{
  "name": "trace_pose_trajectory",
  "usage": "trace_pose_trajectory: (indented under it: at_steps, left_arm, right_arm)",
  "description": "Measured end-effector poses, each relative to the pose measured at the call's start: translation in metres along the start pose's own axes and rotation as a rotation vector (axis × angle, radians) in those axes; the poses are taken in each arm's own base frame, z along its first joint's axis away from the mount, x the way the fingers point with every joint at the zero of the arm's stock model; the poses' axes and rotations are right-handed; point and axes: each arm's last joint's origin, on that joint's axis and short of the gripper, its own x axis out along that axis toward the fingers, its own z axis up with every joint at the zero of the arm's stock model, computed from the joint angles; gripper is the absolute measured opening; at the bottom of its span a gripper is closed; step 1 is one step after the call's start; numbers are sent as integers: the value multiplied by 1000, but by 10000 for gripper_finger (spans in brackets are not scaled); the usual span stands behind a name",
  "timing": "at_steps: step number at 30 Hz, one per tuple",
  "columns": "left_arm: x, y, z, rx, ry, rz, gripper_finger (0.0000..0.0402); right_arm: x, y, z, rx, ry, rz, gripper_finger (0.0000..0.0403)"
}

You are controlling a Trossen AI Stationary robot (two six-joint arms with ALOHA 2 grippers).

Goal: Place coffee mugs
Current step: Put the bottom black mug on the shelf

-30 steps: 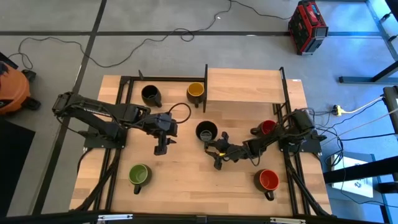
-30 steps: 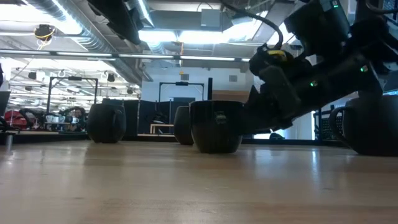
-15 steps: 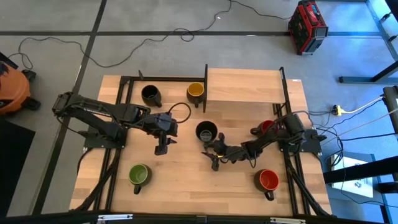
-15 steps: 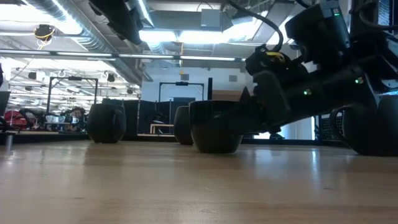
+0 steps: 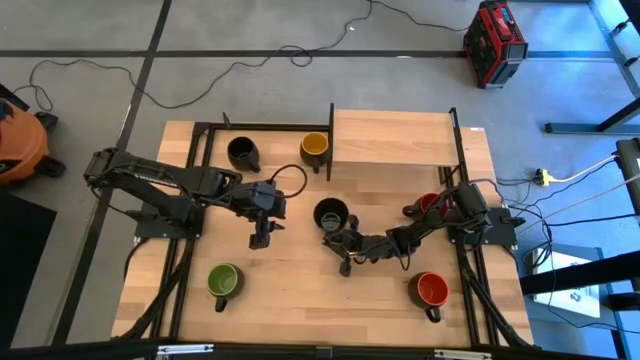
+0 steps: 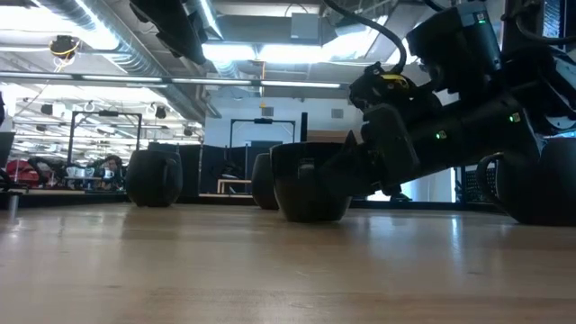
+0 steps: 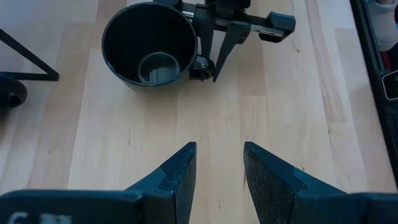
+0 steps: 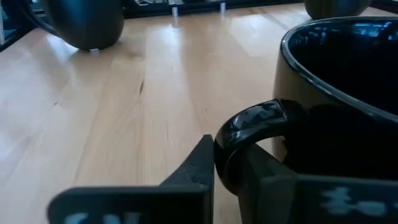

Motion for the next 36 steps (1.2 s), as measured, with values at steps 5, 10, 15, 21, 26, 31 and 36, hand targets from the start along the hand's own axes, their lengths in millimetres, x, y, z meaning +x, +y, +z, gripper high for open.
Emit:
trace_pose_trajectory:
  at_steps: [5,10,15,21,26,31,36]
  left_arm:
    - [0,0,0,-1,0,0,128]
    - [0,0,0,-3,1,-3,128]
    - [-1,-2,0,-33,11,-70,128]
    - [-18,-3,0,-74,-25,-124,128]
    - [-37,-1,-1,-107,-99,-106,128]
    - [-54,0,-2,-109,-164,-100,128]
    - [-59,1,-4,-110,-182,-62,128]
  right_arm:
    - [-2,2,7,19,-7,33,14]
    - [-10,5,29,44,-36,96,14]
    - [-22,6,55,35,-61,118,14]
    - [-46,-4,101,41,-122,136,14]
    - [-67,-34,141,60,-192,107,14]
    - [-87,-70,171,81,-251,119,14]
    - [-102,-109,190,92,-306,101,14]
